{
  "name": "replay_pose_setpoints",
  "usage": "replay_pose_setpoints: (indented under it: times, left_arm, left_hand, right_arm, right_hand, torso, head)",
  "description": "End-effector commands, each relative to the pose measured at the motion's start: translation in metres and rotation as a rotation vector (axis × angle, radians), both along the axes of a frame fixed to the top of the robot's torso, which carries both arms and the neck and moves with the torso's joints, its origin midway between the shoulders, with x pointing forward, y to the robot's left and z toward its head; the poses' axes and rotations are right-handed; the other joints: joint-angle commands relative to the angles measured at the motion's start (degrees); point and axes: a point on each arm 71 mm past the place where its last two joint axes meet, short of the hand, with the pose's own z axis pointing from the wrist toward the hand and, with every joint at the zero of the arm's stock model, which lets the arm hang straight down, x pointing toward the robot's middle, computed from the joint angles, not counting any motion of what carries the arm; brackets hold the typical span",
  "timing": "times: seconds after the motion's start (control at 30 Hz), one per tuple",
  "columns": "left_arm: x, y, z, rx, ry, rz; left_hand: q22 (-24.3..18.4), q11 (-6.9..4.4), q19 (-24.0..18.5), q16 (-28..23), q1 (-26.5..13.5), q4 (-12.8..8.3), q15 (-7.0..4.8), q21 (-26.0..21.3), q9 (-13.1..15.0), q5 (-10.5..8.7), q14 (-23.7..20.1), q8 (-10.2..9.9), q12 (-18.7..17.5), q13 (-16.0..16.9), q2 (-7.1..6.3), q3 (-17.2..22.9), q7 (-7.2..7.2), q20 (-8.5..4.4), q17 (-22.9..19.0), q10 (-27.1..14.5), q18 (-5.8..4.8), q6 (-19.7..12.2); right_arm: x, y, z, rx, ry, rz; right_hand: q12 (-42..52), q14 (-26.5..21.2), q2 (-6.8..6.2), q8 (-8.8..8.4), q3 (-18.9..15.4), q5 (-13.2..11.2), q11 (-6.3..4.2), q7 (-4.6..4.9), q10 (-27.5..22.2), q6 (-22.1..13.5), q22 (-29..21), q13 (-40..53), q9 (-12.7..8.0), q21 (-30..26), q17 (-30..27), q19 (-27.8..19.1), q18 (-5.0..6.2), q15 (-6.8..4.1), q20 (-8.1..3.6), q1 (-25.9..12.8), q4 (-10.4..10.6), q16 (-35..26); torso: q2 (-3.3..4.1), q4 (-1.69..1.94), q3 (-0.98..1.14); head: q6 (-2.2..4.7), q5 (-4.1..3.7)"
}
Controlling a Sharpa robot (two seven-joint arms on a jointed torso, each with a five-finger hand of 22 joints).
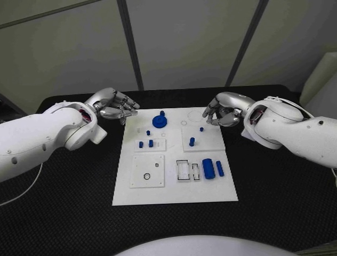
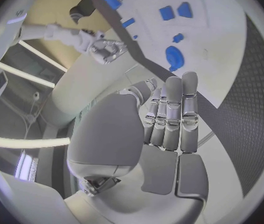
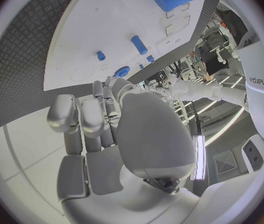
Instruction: Assemble the parts on the task board
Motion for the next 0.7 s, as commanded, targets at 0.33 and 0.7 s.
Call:
replay_pose_setpoints:
  times: [0.33,0.7]
  left_arm:
    - [-0.019,-0.006,0.012,-0.563,0.091,0.027]
    - [-0.025,-0.010,0.014,-0.588,0.090,0.007]
  left_hand:
    - [-1.12,0.21,-0.86,-1.22,-1.23,-0.09,0.07,-1.59,-0.38,-0.07,-0.76,0.57,0.97,0.16,0.73,-1.42,-0.19,0.19,-1.24,0.43,-1.46,0.62]
    - [-1.26,0.18,-0.88,-1.31,-1.14,-0.22,0.04,-1.76,-0.42,-0.06,-0.81,0.63,1.08,0.18,0.82,-1.56,-0.22,0.18,-1.37,0.47,-1.45,0.67]
  right_arm:
    - [-0.005,0.012,-0.015,-0.253,-0.061,0.018]
    - [-0.002,0.025,-0.024,-0.267,-0.057,0.030]
  right_hand:
    - [-3.17,1.43,-1.25,-1.50,0.09,-0.41,1.05,0.49,-1.86,-0.73,0.59,-3.37,-0.29,0.69,0.48,0.63,-0.92,0.99,0.56,-0.62,-0.50,0.98]
    - [-4.05,1.53,-0.75,-1.85,1.42,-3.04,1.38,0.88,-1.55,-0.53,1.37,-5.29,-0.24,1.32,1.32,1.02,-1.03,1.28,0.87,-0.11,-1.10,2.14]
  torso:
    - [0.09,0.08,-0.13]
    - [0.12,0.15,-0.05]
  head:
    - [0.46,-1.76]
    - [0.31,-1.72]
